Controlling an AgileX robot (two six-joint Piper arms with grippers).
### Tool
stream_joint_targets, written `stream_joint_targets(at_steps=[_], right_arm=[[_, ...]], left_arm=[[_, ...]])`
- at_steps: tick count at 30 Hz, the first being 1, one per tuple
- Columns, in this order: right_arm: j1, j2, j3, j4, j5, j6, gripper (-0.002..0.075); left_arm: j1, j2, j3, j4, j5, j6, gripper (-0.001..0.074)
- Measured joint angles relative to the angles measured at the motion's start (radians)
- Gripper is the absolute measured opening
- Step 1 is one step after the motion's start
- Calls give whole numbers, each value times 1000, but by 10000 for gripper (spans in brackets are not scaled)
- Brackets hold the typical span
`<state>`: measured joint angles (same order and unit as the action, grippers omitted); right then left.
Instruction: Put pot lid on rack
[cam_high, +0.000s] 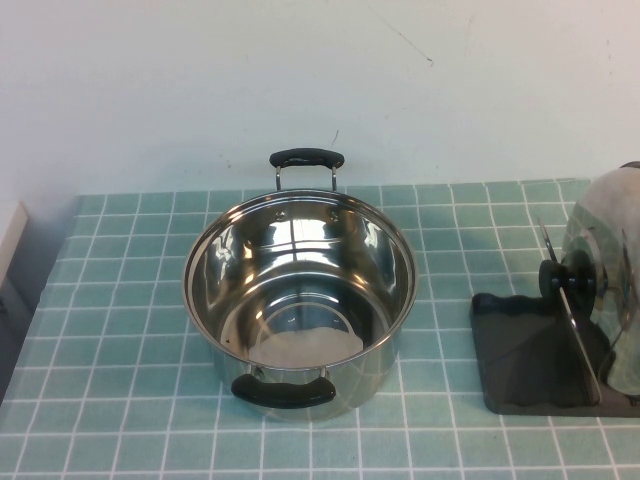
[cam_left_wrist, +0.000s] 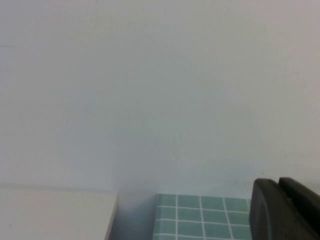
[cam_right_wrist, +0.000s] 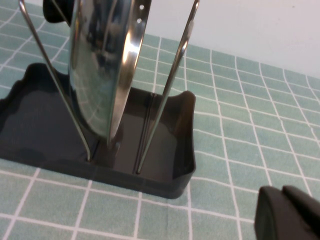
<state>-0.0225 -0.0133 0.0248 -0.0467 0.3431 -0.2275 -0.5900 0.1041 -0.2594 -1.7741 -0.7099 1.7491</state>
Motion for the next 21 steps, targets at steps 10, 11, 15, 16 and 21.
stream_joint_targets(at_steps=[10, 11, 15, 16, 21], right_arm=[[0, 0, 0, 0, 0, 0, -1], [0, 0, 0, 0, 0, 0, -1], [0, 0, 0, 0, 0, 0, -1], [0, 0, 0, 0, 0, 0, -1], [0, 0, 0, 0, 0, 0, -1]], left_arm=[[0, 0, 0, 0, 140, -165, -2], [0, 0, 0, 0, 160, -167, -2], [0, 0, 0, 0, 239, -173, -2], [0, 0, 0, 0, 254, -175, -2], [0, 0, 2, 7, 305, -208, -2]])
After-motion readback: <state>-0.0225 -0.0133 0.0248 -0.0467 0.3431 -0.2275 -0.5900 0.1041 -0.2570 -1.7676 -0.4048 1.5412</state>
